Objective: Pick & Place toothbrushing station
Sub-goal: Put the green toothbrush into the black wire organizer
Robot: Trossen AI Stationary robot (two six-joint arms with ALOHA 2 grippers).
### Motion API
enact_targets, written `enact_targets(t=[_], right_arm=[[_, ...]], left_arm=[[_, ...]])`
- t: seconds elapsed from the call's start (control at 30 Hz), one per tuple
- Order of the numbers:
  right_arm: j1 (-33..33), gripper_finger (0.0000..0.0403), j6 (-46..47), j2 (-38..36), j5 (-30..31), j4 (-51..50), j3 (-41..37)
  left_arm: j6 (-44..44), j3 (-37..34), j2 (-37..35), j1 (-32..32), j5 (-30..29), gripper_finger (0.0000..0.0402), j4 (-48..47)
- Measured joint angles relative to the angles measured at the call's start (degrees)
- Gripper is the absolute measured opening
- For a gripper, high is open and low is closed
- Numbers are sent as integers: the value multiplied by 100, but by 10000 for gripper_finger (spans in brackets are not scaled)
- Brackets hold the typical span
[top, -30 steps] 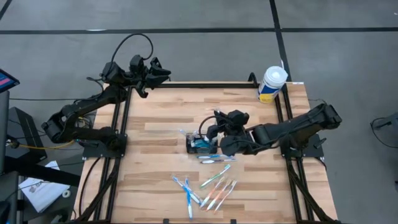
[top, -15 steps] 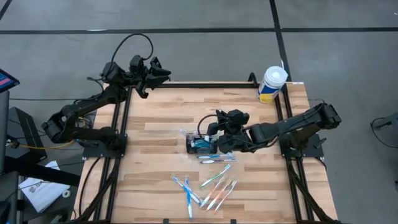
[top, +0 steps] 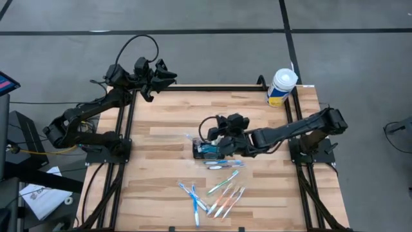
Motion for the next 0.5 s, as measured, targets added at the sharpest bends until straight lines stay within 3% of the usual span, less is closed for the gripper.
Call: enact_targets(t=[0.1,0.5], right_arm=[[25,10,-216,151,-23,424,28],[-42,10,-602,58,46,298,14]], left_arm=[[11,0,0,0,9,115,-2],[26,-5,0,0,110,115,-2]])
